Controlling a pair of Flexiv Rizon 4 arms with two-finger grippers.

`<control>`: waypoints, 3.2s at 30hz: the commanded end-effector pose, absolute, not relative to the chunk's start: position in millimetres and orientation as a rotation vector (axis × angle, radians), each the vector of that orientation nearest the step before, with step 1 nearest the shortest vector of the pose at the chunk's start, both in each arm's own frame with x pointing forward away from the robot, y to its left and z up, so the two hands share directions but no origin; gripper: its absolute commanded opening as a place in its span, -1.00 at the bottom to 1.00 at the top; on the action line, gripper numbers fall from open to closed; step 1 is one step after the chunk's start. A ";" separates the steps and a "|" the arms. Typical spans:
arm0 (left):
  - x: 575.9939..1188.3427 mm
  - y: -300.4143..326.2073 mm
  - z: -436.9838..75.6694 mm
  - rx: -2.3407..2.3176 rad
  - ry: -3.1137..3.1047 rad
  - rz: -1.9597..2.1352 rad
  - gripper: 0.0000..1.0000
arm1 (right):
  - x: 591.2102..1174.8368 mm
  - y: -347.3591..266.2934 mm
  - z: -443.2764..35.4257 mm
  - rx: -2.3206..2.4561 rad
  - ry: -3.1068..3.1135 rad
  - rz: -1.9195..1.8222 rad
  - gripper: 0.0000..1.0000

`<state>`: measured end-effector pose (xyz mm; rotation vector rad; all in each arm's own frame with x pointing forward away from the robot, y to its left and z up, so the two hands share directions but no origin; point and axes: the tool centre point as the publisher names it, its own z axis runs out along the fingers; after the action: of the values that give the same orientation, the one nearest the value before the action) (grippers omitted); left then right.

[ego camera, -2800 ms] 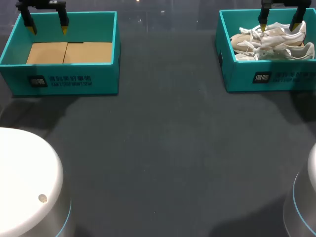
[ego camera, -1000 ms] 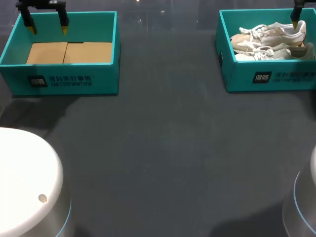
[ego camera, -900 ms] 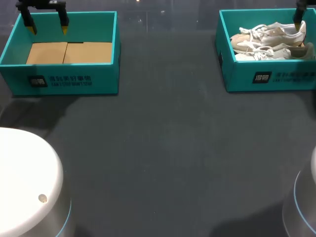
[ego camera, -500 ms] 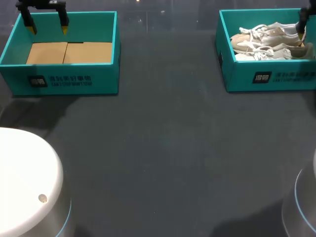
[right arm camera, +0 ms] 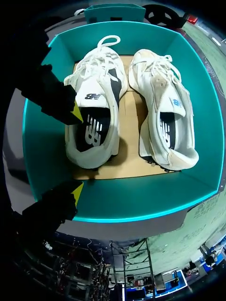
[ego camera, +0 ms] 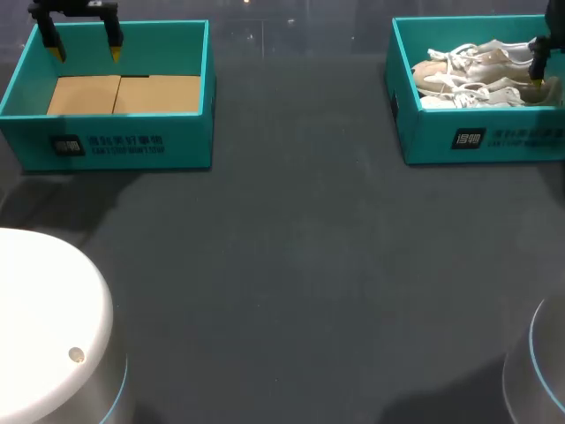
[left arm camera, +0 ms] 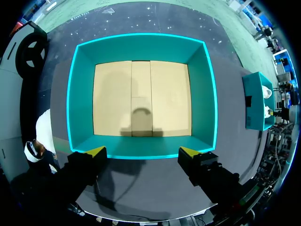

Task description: Take the shoe out of the shoebox, open the shoe tongue, remove and reinsert the insole, then place the shoe into the shoebox

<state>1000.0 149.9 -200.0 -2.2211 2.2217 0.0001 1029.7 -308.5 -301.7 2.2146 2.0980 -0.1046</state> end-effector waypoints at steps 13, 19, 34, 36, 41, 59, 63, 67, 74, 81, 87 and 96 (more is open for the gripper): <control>1000.0 149.9 -200.0 -2.221 2.222 0.000 1.00 | 1035.0 -314.9 -334.3 2.222 2.122 -0.139 0.56; 1000.0 149.9 -200.0 -2.221 2.222 0.000 1.00 | 1037.7 -318.1 -344.2 2.234 2.122 -0.145 0.53; 1000.0 149.9 -200.0 -2.221 2.222 0.000 1.00 | 1035.0 -322.8 -364.2 2.265 2.141 -0.166 0.42; 1000.0 149.9 -200.0 -2.221 2.222 0.000 1.00 | 1033.6 -322.9 -366.0 2.270 2.142 -0.168 0.33; 1000.0 149.9 -200.0 -2.221 2.222 0.000 1.00 | 1031.7 -322.8 -368.1 2.278 2.142 -0.171 -0.29; 1000.0 149.9 -200.0 -2.221 2.222 0.000 1.00 | 1031.6 -327.1 -353.5 2.268 2.084 -0.159 -1.00; 1000.0 149.9 -200.0 -2.221 2.222 0.000 1.00 | 1034.2 -330.1 -346.1 2.263 2.056 -0.138 -1.00; 1000.0 149.9 -200.0 -2.221 2.222 0.000 1.00 | 1037.4 -333.5 -339.1 2.252 2.036 -0.129 -1.00; 1000.0 149.9 -200.0 -2.221 2.222 0.000 1.00 | 1041.6 -339.2 -322.0 2.228 2.003 -0.122 -1.00; 1000.0 149.9 -200.0 -2.221 2.222 0.000 1.00 | 1045.0 -340.8 -306.7 2.235 1.946 -0.135 -1.00; 1000.0 149.9 -200.0 -2.221 2.222 0.000 1.00 | 1046.6 -340.7 -285.1 2.243 1.904 -0.132 -1.00; 1000.0 149.9 -200.0 -2.221 2.222 0.000 1.00 | 1045.1 -338.0 -243.0 2.277 1.863 -0.107 -1.00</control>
<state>1000.0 149.9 -200.0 -2.2211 2.2216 0.0002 1052.2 -336.7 -260.2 2.2697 1.8586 -0.1221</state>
